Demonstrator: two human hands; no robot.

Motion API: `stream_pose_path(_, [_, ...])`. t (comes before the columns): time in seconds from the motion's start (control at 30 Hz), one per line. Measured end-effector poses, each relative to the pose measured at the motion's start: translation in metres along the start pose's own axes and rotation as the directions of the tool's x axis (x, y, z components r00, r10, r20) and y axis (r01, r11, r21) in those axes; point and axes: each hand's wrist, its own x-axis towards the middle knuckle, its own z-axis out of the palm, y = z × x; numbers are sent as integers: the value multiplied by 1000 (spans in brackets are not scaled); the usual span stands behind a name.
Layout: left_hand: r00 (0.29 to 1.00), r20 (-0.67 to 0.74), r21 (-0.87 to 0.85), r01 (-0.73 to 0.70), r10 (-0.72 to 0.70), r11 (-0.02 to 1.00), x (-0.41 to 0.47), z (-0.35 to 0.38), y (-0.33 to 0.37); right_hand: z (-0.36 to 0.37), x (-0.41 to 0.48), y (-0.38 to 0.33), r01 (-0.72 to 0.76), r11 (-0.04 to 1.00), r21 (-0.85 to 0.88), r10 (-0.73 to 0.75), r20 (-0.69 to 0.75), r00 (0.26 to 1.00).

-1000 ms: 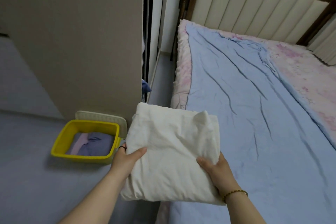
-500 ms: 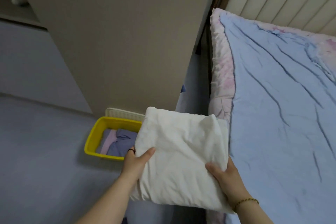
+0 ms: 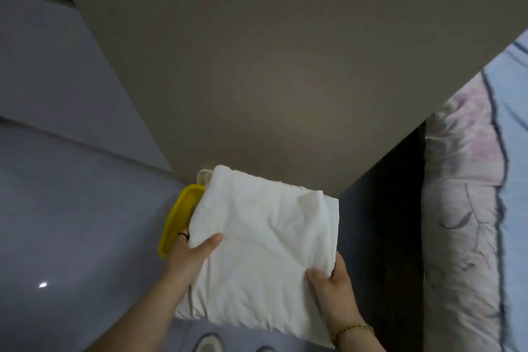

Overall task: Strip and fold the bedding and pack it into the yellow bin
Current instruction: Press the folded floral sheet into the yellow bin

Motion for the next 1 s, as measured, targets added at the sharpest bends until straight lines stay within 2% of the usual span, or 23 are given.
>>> stream_pose_path(0.17, [994, -110, 94, -1, 12, 996, 93, 7, -73, 73, 87, 78, 35, 999, -1, -35, 73, 997])
stream_pose_path(0.3, [992, -110, 135, -46, 61, 990, 161, 15, -137, 125, 157, 141, 68, 996, 60, -72, 67, 995])
stream_pose_path(0.4, [990, -122, 143, -55, 73, 988, 207, 24, -180, 155, 203, 176, 145, 985, 94, -151, 63, 986])
stream_pose_path(0.53, [970, -198, 133, -115, 140, 984, 250, 34, -212, 186, 255, 210, 193, 977, 89, -200, 67, 978])
stream_pose_path(0.7, [950, -228, 167, -178, 214, 970, 285, 42, -234, 208, 289, 230, 161, 984, 78, -163, 28, 986])
stream_pose_path(0.8, [967, -208, 195, -105, 146, 975, 299, 44, -249, 211, 293, 233, 122, 992, 14, -122, 70, 990])
stream_pose_path(0.9, [983, -111, 301, -105, 144, 948, 306, 44, -255, 208, 293, 237, 53, 995, -84, -45, 89, 995])
stream_pose_path(0.97, [983, -62, 429, -131, 173, 894, 310, 47, -256, 206, 291, 237, 27, 982, -186, -20, 43, 999])
stream_pose_path(1.0, [976, -52, 534, -152, 212, 832, 312, 50, -256, 208, 292, 241, 42, 955, -294, -42, 6, 999])
